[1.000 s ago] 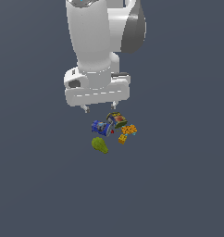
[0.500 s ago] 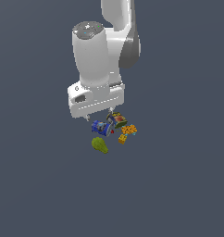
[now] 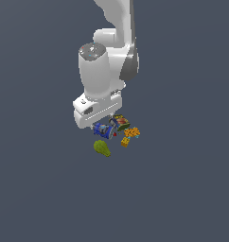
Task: Pick up a designated object from a clutter of objects.
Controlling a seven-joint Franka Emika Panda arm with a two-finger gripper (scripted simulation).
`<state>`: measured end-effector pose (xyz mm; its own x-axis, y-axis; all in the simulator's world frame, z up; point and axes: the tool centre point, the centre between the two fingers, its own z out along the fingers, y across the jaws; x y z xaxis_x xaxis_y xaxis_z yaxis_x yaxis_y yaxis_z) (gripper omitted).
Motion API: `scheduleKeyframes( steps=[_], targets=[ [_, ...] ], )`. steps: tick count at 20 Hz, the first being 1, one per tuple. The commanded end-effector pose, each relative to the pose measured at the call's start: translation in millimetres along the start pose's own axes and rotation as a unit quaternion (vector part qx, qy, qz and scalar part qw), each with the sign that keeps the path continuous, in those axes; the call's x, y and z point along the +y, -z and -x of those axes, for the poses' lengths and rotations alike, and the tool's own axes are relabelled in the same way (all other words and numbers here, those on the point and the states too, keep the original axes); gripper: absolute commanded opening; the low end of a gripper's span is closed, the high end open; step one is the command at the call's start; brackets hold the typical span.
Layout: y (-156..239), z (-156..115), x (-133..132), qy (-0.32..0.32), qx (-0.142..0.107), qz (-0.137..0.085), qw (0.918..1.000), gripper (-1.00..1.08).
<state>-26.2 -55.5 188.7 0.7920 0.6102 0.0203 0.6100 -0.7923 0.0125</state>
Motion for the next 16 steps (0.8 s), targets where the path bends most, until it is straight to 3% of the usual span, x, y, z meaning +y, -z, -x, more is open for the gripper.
scheduleKeyframes(
  steps=[1, 8, 16],
  targets=[
    [-11, 5, -2, 0.033, -0.002, 0.0, 0.9995, 1.0],
    [-42, 19, -10, 0.122, -0.005, -0.002, 0.9925, 1.0],
    [-71, 35, -21, 0.213, -0.008, -0.006, 0.977, 1.0]
  ],
)
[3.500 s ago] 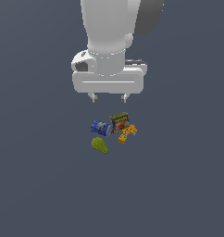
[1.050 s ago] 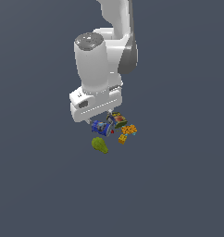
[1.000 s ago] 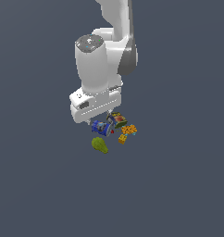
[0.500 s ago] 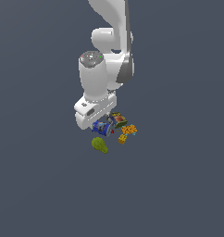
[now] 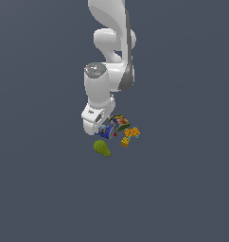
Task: Pick up a designated object from a clutter of objects.
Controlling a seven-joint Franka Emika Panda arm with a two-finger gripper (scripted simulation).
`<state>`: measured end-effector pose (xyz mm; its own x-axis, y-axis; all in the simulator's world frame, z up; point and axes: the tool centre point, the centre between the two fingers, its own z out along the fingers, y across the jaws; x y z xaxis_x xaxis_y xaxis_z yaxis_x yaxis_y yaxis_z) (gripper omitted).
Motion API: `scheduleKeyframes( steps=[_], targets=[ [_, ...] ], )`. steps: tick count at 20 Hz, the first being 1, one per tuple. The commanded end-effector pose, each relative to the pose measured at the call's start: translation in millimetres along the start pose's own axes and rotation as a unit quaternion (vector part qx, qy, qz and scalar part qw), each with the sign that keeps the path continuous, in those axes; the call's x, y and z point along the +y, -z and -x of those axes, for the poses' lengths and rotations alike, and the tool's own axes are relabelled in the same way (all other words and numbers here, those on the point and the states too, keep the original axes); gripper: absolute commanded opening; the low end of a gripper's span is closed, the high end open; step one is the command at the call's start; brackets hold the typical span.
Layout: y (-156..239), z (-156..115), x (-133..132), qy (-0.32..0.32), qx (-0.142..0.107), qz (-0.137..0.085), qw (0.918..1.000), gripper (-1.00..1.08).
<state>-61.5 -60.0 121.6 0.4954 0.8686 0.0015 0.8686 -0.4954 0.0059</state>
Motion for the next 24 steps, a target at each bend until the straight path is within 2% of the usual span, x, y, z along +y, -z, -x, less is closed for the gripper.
scheduleKeyframes(
  steps=[1, 10, 18, 24],
  targets=[
    [-7, 3, -4, 0.025, 0.0, -0.001, 0.9997, 1.0],
    [-22, 8, -14, 0.075, -0.001, -0.003, 0.9972, 1.0],
    [-26, 9, -15, 0.078, -0.001, -0.003, 0.9969, 1.0],
    [-45, 9, -16, 0.079, 0.0, -0.003, 0.9968, 1.0]
  ],
)
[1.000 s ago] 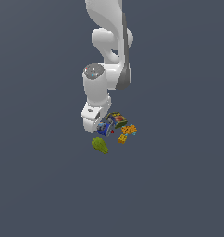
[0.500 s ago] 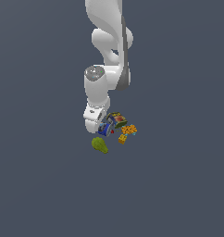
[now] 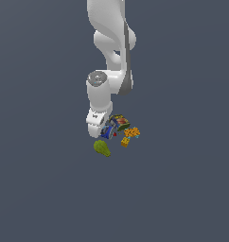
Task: Pick up a designated object from a clutter of objects.
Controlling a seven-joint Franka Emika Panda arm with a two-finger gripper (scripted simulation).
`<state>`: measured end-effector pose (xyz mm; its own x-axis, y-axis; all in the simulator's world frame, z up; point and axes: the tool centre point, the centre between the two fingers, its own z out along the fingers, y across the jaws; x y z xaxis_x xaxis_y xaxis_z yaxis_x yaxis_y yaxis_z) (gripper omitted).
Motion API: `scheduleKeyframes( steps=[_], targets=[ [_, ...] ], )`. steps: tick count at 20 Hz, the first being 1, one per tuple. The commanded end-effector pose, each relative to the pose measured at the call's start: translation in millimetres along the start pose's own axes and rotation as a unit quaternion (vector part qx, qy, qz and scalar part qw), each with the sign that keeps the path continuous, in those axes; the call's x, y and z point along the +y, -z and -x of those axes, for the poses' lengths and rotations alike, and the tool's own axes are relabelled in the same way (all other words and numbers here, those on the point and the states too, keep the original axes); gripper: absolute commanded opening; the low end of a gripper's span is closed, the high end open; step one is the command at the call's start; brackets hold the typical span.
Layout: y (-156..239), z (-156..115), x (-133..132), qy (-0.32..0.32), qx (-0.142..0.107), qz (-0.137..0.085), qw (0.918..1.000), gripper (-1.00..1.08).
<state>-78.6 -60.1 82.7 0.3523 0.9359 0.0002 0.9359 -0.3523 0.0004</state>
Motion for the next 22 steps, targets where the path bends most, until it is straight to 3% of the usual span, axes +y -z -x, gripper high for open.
scheduleKeyframes(
  steps=[1, 11, 12, 22],
  targets=[
    [-11, 0, -1, 0.001, 0.0, 0.0, 1.0, 1.0],
    [-35, 0, -1, 0.002, 0.0, 0.0, 1.0, 1.0],
    [-35, 0, -1, 0.002, 0.0, 0.0, 1.0, -1.0],
    [-34, 0, 0, 0.001, 0.0, 0.001, 1.0, -1.0]
  ],
)
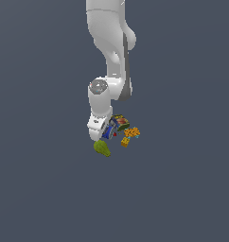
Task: Pick up a designated object from a clutter of objects.
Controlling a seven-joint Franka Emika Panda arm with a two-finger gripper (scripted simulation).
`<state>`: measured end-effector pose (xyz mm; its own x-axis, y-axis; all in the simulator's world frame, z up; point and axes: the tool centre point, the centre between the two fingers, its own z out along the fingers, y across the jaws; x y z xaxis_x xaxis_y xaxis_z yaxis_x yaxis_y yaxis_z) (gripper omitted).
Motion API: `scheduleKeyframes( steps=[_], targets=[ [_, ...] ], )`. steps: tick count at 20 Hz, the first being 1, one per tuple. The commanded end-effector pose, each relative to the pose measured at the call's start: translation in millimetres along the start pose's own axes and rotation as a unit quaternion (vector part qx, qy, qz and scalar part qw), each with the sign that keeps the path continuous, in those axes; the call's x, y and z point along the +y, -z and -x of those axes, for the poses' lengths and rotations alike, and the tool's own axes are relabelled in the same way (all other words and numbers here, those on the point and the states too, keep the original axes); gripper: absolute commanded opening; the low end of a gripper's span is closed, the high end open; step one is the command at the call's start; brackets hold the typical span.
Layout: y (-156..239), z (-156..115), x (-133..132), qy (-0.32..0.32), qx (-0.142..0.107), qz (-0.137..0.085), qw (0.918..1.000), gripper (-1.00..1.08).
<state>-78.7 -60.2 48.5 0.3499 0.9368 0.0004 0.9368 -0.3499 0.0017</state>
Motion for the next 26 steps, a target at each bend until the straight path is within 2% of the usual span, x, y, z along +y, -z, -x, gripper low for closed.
scheduleKeyframes(
  steps=[1, 13, 26],
  targets=[
    [0, 0, 0, 0.0, 0.0, 0.0, 1.0, -1.0],
    [35, -8, -7, 0.0, 0.0, 0.0, 1.0, -1.0],
    [137, -32, -27, 0.0, -0.001, 0.0, 1.0, -1.0]
  ],
)
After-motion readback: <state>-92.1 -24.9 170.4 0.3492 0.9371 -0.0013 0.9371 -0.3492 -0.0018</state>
